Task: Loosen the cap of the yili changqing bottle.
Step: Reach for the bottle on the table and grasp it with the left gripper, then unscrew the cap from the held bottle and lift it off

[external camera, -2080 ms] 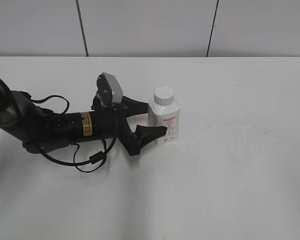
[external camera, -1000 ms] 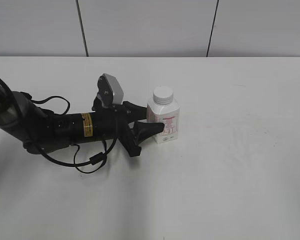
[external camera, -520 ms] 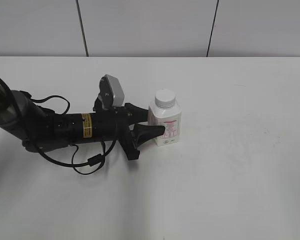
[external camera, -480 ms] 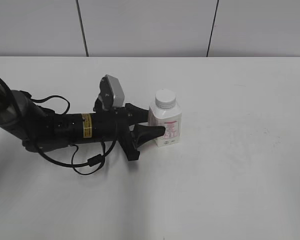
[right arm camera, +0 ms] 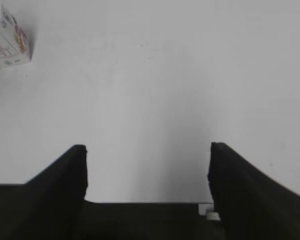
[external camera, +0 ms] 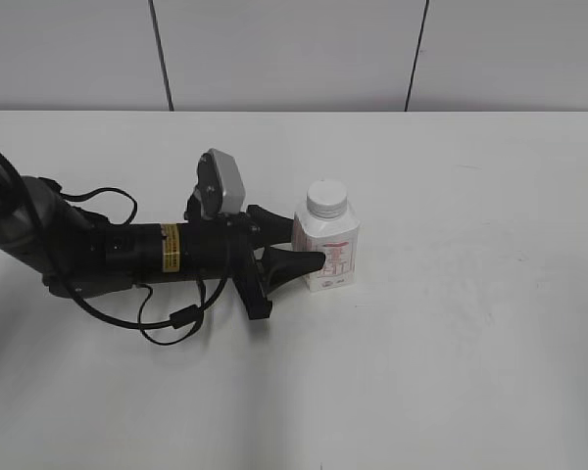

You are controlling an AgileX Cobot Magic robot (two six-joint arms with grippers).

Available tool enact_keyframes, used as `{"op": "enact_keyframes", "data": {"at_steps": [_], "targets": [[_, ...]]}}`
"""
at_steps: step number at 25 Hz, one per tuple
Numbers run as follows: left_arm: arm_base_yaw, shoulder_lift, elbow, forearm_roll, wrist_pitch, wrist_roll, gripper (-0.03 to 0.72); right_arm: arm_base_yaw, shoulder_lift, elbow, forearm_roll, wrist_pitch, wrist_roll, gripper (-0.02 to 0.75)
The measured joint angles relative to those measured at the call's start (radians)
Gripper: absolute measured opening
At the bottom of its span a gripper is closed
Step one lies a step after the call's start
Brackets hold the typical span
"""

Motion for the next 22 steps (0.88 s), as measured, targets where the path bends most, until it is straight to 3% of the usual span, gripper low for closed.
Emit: {"op": "enact_keyframes", "data": {"at_steps": [13, 22], "targets": [[0.0, 0.0, 0.0, 0.003, -0.001, 0.0, 0.32, 0.0, 0.709, -0.341, -0.002, 0.105, -0.001, 0.592], [0.0, 0.0, 0.0, 0.007, -0.004, 0.0, 0.319, 0.0, 1.011, -0.55, -0.005, 0.114, -0.001, 0.579]]}}
